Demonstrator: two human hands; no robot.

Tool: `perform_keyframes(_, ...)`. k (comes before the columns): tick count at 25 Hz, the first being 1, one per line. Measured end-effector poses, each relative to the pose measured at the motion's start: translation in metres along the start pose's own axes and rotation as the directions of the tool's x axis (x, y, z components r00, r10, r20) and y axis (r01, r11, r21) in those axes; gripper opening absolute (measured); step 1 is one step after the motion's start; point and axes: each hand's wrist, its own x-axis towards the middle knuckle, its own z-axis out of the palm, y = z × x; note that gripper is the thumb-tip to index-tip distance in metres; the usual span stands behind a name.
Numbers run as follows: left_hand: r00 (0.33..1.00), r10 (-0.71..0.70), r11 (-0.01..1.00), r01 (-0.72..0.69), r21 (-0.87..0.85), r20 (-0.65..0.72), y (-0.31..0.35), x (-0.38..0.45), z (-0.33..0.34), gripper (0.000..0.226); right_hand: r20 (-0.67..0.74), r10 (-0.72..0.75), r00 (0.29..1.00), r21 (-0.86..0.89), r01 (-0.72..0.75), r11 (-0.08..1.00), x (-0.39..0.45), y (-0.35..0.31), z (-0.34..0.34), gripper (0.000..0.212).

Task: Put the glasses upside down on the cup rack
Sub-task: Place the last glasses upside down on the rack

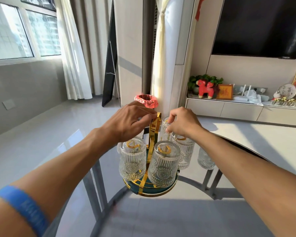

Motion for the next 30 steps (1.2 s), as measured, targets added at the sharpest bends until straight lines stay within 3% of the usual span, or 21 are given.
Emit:
perform_keyframes(7,0.998,-0.030,1.000,0.030,-0.011,-0.057,0.002,0.000,0.006,0.065,-0.068,0.002,0.998,-0.045,-0.005,0.999,-0.002,0.001,0.006,0.017)
perform_keyframes(9,0.997,-0.043,0.999,0.043,-0.001,-0.059,0.005,-0.002,0.009,0.063,-0.014,0.026,1.000,-0.015,-0.026,1.000,-0.004,0.004,-0.001,0.010)
perform_keyframes(12,0.998,-0.062,0.994,0.064,0.087,-0.026,0.015,-0.004,0.007,0.057,0.102,-0.033,0.994,0.110,0.021,0.994,-0.018,0.013,-0.017,0.026)
perform_keyframes(15,0.992,-0.126,0.936,0.119,0.331,-0.002,0.044,-0.005,0.003,0.048,-0.152,-0.042,0.987,0.212,0.074,0.974,-0.060,0.034,-0.033,0.027)
perform_keyframes(17,0.993,-0.070,0.892,0.104,0.440,-0.094,0.076,-0.013,0.015,0.041,-0.218,0.056,0.974,0.286,0.009,0.958,-0.094,0.059,-0.036,0.026)
perform_keyframes(20,0.981,0.062,0.965,-0.011,0.261,-0.186,0.132,-0.039,0.063,0.039,-0.124,0.236,0.964,0.383,-0.173,0.907,-0.139,0.101,-0.032,0.027)
perform_keyframes(22,0.997,0.002,0.992,0.007,0.124,-0.078,0.160,-0.060,0.108,0.041,-0.078,0.314,0.946,0.434,-0.252,0.865,-0.161,0.126,-0.029,0.029)
perform_keyframes(24,0.986,-0.148,0.989,0.147,0.022,0.078,0.169,-0.075,0.152,0.045,-0.027,0.342,0.939,0.453,-0.294,0.842,-0.178,0.147,-0.025,0.032)
perform_keyframes(26,0.940,-0.293,0.952,0.304,-0.042,0.174,0.164,-0.078,0.188,0.053,0.028,0.331,0.943,0.364,-0.318,0.875,-0.192,0.171,-0.017,0.035)
perform_keyframes(28,0.890,-0.406,0.894,0.434,-0.114,0.206,0.157,-0.070,0.213,0.062,0.068,0.303,0.951,0.213,-0.311,0.926,-0.205,0.196,-0.008,0.036)
perform_keyframes(30,0.845,-0.502,0.790,0.535,-0.298,0.186,0.155,-0.055,0.232,0.071,0.093,0.205,0.974,0.108,-0.215,0.971,-0.210,0.216,0.003,0.035)
